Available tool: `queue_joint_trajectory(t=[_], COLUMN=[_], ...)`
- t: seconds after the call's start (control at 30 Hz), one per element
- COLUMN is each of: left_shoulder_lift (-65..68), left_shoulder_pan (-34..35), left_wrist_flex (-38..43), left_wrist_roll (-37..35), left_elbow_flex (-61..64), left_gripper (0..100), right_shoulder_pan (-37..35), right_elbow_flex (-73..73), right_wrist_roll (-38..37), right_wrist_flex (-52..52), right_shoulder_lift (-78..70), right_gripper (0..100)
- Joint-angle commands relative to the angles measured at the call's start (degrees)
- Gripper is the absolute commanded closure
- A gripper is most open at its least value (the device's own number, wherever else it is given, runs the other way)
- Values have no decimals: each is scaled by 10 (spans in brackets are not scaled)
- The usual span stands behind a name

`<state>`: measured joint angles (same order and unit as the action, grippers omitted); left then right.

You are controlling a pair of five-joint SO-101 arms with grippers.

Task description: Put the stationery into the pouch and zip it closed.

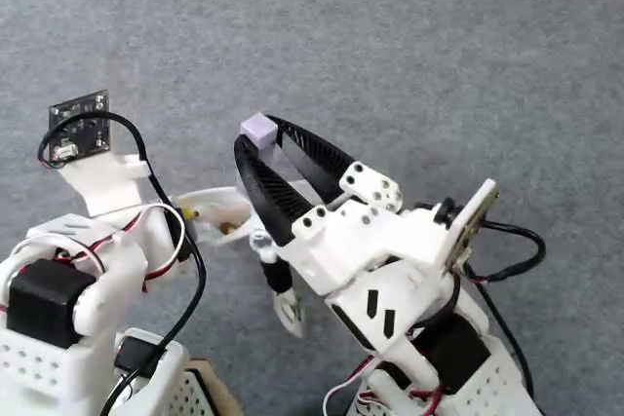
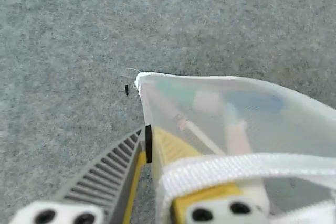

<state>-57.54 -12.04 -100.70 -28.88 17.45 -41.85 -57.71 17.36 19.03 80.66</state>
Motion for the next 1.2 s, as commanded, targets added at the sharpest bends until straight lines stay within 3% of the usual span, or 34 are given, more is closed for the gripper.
queue_joint_trajectory(t=[0.0, 0.5, 1.0, 1.17], left_shoulder_lift=[-6, -9, -9, -10], left_shoulder_pan=[16, 37, 38, 38], left_wrist_flex=[-1, 29, 114, 113], left_wrist_roll=[-5, -8, -4, -4], left_elbow_flex=[4, 79, 109, 108], left_gripper=[971, 971, 971, 971], right_shoulder_pan=[10, 21, 13, -10], right_elbow_flex=[-12, -99, 23, 52], right_wrist_roll=[23, 23, -61, -58], right_wrist_flex=[-14, -13, 8, 95], right_shoulder_lift=[5, 5, 5, 10], right_gripper=[986, 986, 986, 986])
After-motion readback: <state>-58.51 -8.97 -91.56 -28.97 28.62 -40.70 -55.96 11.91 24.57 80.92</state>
